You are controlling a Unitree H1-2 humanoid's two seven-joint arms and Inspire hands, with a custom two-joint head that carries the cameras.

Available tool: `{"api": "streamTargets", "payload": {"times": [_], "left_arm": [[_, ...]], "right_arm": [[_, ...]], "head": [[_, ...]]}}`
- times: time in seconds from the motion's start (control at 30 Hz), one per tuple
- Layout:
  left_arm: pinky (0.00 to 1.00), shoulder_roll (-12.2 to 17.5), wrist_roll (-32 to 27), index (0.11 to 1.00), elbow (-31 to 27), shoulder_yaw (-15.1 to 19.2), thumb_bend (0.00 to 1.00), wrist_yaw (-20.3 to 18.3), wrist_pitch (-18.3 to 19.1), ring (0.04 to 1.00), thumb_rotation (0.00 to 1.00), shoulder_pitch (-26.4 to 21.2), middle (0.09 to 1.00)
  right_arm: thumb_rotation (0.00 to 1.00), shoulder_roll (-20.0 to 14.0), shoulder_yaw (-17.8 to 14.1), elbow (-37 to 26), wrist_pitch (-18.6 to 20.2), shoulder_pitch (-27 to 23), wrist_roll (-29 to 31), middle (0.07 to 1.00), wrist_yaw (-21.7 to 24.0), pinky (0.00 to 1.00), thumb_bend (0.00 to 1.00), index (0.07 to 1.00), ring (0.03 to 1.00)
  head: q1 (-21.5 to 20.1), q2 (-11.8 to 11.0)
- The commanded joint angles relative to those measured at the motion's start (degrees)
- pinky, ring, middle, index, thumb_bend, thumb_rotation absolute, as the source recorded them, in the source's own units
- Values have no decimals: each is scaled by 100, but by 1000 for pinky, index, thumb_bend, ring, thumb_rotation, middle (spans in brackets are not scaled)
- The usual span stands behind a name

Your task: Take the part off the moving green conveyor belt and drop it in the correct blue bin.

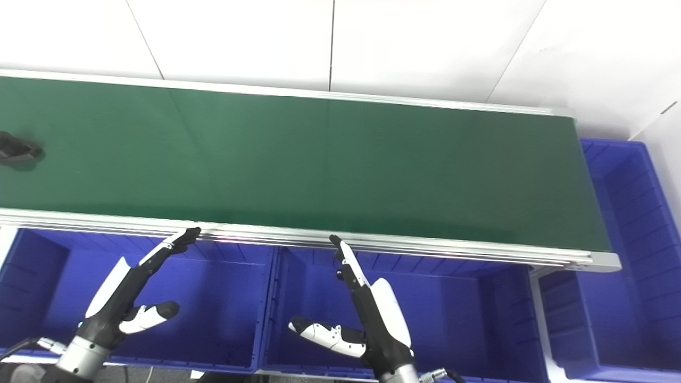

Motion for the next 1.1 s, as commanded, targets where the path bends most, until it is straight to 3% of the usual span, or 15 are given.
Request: {"api": "streamTargets", "payload": {"times": [0.0,0.33,0.37,0.4,0.43,0.47,0.5,0.7,0.73,1.07], "left_arm": [[845,33,-9,886,-132,49,772,109,-169,880,935,-41,894],[844,28,-26,884,-111,44,772,107,-169,878,928,-47,892],[843,18,-16,884,-96,25,773,118,-169,878,928,-55,893],[843,1,-4,884,-94,29,773,122,-169,878,926,-48,893],[841,-18,31,883,-86,14,777,137,-169,876,925,-43,892],[841,-33,60,884,-78,-1,777,151,-169,876,927,-39,893],[840,-72,65,884,-75,-34,777,165,-169,876,928,-23,893],[818,-155,387,881,-1,-362,766,465,-169,866,910,-19,891],[822,-160,440,884,28,-419,765,511,-169,869,908,-27,894],[792,-105,652,867,417,-1027,799,1112,-169,851,870,-266,881]], "right_arm": [[653,37,27,-126,-14,0,-42,992,-27,853,781,1000,954],[660,39,27,-92,-45,-1,-70,994,-48,843,777,1000,951],[658,29,17,-74,-59,-2,-51,993,-51,843,776,1000,951],[657,23,8,-59,-71,3,-43,993,-60,846,776,1000,952],[660,2,-8,-22,-117,9,-10,993,-74,847,779,1000,952],[658,-16,-21,7,-152,13,14,995,-85,851,779,1000,955],[658,-60,-39,44,-227,27,37,995,-107,853,779,1000,956],[649,-263,-86,111,-412,158,159,1000,-169,851,768,1000,964],[645,-297,-89,151,-460,162,176,1000,-193,850,763,1000,965],[627,-421,-144,660,-946,94,184,1000,-440,831,753,1000,961]], "head": [[6,8],[46,-19],[311,-85],[311,-85],[652,-195],[714,-218],[1056,-389],[1743,-906],[1913,-1080],[2287,-1845]]}}
